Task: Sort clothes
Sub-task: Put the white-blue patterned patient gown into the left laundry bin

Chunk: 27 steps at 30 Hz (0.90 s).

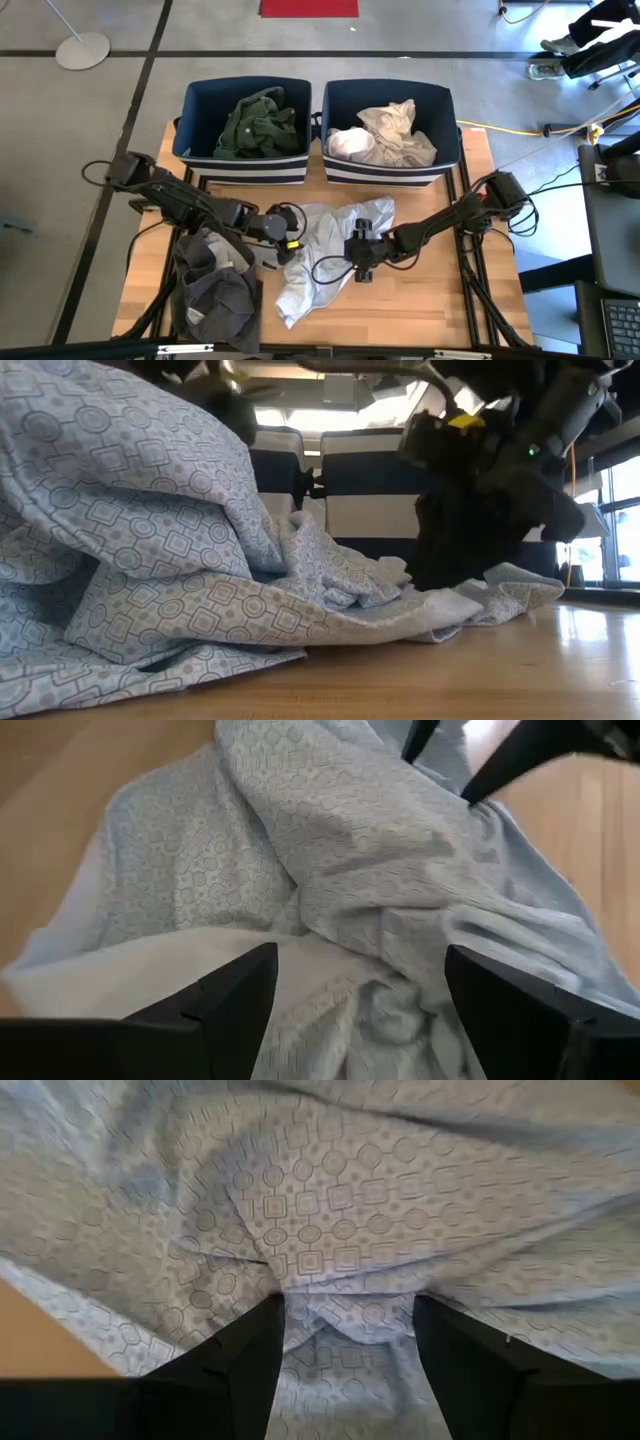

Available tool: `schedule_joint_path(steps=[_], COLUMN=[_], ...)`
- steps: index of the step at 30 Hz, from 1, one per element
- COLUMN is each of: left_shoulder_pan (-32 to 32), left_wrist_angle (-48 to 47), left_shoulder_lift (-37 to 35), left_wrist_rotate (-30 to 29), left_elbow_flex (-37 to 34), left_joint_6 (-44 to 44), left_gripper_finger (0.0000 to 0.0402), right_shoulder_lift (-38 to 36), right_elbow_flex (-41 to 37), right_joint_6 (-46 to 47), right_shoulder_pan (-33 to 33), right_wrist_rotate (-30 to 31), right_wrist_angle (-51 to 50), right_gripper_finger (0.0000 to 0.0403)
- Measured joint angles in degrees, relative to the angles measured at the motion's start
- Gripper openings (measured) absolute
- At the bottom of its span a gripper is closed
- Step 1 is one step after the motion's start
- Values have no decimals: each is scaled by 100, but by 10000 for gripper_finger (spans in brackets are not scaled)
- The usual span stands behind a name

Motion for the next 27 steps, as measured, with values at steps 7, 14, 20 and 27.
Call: schedule_joint_path(steps=[7,14,20,27], left_shoulder_pan=[34,114,127,130], left_wrist_angle=[1282,2545,2880,3052], left_shoulder_lift=[672,1342,1458,1456], left_wrist_rotate=[26,185,287,341], left_elbow_flex=[-237,-239,-237,-237], left_joint_6=[-159,-161,-155,-8], left_gripper_finger=[279,279,279,279], right_shoulder_lift=[297,667,762,769], right_elbow_flex=[2,4,1,-9], right_joint_6=[-220,-734,-938,-1506], right_shoulder_pan=[-48,-80,-85,-87], right_wrist_rotate=[-104,-101,92,408], right_wrist_angle=[687,1651,2029,2881], right_gripper_finger=[223,223,223,223])
